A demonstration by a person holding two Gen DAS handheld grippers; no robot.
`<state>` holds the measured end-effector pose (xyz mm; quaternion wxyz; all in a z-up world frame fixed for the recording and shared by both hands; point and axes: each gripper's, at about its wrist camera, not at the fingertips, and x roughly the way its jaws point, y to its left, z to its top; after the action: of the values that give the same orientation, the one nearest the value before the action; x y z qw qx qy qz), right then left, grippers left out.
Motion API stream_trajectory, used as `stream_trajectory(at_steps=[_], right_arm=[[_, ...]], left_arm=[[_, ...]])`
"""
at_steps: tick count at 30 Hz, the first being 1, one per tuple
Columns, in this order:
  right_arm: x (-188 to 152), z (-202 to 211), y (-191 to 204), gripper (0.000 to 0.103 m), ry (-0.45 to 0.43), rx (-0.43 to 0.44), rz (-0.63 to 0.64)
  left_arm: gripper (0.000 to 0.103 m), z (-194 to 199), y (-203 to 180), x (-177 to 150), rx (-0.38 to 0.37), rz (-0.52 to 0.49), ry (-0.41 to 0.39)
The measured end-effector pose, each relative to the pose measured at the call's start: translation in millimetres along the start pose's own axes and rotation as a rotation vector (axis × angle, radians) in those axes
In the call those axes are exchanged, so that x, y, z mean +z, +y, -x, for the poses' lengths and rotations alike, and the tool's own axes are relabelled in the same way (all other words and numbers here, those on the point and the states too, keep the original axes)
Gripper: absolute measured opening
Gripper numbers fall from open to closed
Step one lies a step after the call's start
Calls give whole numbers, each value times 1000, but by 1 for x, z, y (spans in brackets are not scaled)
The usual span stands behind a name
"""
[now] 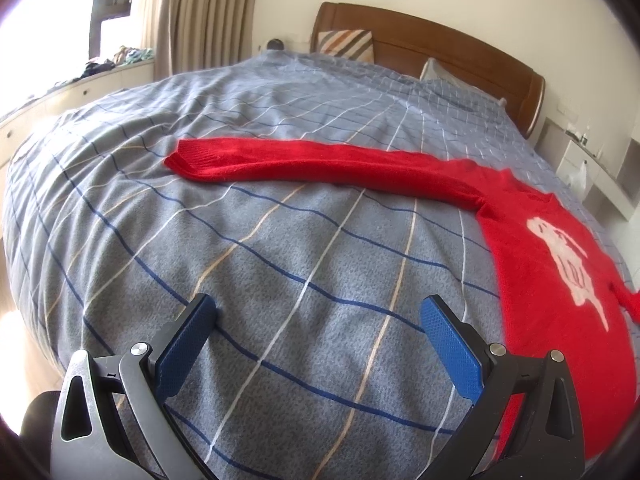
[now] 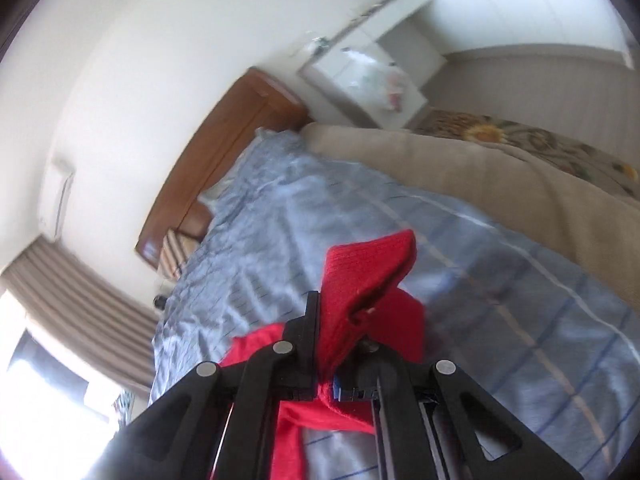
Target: Fold small clothes
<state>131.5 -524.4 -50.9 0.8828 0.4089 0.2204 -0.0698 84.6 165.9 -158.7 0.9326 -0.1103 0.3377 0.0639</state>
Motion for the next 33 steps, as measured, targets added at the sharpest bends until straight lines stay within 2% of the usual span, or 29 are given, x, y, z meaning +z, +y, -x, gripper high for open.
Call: stream_trajectory(at_steps=[4, 7, 10, 12, 13, 14, 17, 19, 21, 23, 26, 28, 30, 33], right_arm=[[-40, -47, 126, 4, 118, 162, 206], [-101, -86, 193, 4, 215, 216, 321], [-168, -128, 234, 5, 310, 220, 420], [-214, -158, 245, 14, 401, 199, 472], [-236, -173, 244, 44, 475, 180, 485], [-256, -185, 242, 65, 543, 170, 478], [-288, -177, 222, 65, 594, 208, 461], [-293, -159, 206, 65, 599, 239, 465], [-280, -131, 187, 66, 560, 255, 493], [-258, -96, 158, 75, 484, 219, 549], [-223, -45, 107, 80, 329, 38, 646], [-205, -23, 73, 80, 245, -129, 706], [-193, -9, 41, 80, 181, -273, 740], [-181, 0, 1, 80, 129, -408, 728]], left_arm=[[102, 1, 4, 1, -12, 15, 4], [102, 2, 9, 3, -15, 35, 0], [102, 1, 13, 3, -15, 49, 5], [102, 0, 13, 3, -16, 47, 14], [102, -1, 12, 2, -13, 42, 16], [102, -1, 11, 2, -10, 35, 17], [102, -2, 10, 2, -14, 35, 20], [102, -3, 11, 2, -17, 44, 24], [102, -4, 11, 3, -20, 54, 26], [102, -4, 11, 3, -23, 60, 26], [102, -5, 9, 3, -24, 53, 23], [102, -6, 5, 2, -22, 38, 23], [102, -10, 0, 0, -15, 10, 29], [103, -15, -10, -6, 18, -48, 38]])
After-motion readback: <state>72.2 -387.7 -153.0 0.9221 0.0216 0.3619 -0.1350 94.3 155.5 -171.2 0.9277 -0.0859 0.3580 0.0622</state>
